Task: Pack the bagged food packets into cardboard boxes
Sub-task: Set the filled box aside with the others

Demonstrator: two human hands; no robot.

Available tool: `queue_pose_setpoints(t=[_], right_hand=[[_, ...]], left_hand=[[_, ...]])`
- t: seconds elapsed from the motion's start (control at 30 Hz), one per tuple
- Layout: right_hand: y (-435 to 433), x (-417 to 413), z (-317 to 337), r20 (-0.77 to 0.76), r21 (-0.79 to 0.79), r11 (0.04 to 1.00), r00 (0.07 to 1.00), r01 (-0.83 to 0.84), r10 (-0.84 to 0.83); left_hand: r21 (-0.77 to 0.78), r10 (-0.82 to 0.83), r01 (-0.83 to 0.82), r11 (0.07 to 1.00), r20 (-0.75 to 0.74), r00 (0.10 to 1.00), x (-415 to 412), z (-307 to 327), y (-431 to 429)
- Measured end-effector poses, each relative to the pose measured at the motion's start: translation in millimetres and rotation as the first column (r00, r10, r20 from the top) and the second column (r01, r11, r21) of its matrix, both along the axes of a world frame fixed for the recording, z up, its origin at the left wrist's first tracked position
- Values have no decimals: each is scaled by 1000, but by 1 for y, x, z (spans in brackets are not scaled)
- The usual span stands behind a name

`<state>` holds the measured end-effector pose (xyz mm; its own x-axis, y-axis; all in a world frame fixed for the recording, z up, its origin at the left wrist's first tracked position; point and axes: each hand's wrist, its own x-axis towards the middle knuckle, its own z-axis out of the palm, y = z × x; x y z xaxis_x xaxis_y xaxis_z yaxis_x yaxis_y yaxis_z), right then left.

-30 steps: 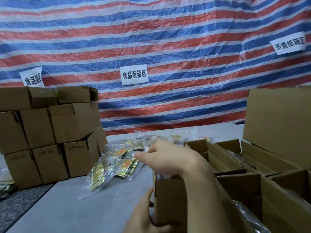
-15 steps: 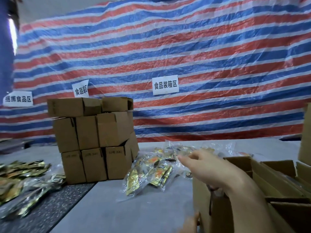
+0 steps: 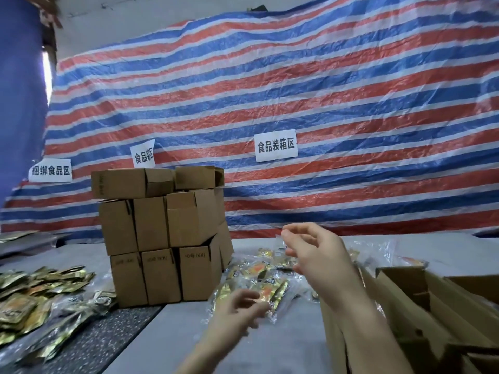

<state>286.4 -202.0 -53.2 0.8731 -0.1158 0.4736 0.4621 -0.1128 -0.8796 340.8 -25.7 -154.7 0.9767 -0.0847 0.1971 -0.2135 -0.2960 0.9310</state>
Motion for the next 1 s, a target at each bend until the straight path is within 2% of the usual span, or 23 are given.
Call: queue_pose_setpoints(t=[0.07, 0.17, 0.23, 0.33, 0.4, 0.47, 0.63, 0.8, 0.9, 1.0], right_hand=[[6, 7, -2, -12, 32, 999, 1000, -21, 21], [17, 18, -8, -62, 147, 986, 994, -82, 92], [25, 24, -11, -108, 245, 960, 980, -139, 170], [32, 34, -16, -148, 332, 929, 963, -166, 225], [33, 38, -18, -160, 366, 915, 957, -170, 242], [35, 41, -19, -171, 390, 905, 952, -172, 255], [46, 47, -21, -166, 370, 905, 944, -209, 286], [56, 50, -29, -149, 278, 930, 945, -242, 290], [57, 51, -28, -119, 258, 932, 949, -254, 292], [54, 53, -27, -85, 287, 921, 951, -264, 299]], left_hand=[[124, 178, -194, 973, 131, 975, 15, 26, 29], [330, 382, -480, 813, 320, 867, 49, 58, 68], [465, 414, -594, 656, 437, 799, 64, 84, 92], [648, 367, -660, 380, 549, 751, 83, 113, 113], [687, 333, -673, 275, 588, 737, 93, 128, 120], [697, 334, -675, 243, 593, 733, 102, 140, 121], [702, 318, -674, 230, 600, 734, 124, 158, 116], [674, 359, -686, 273, 591, 723, 140, 168, 111], [664, 383, -701, 258, 596, 706, 154, 171, 113], [625, 433, -711, 323, 570, 698, 167, 178, 112]])
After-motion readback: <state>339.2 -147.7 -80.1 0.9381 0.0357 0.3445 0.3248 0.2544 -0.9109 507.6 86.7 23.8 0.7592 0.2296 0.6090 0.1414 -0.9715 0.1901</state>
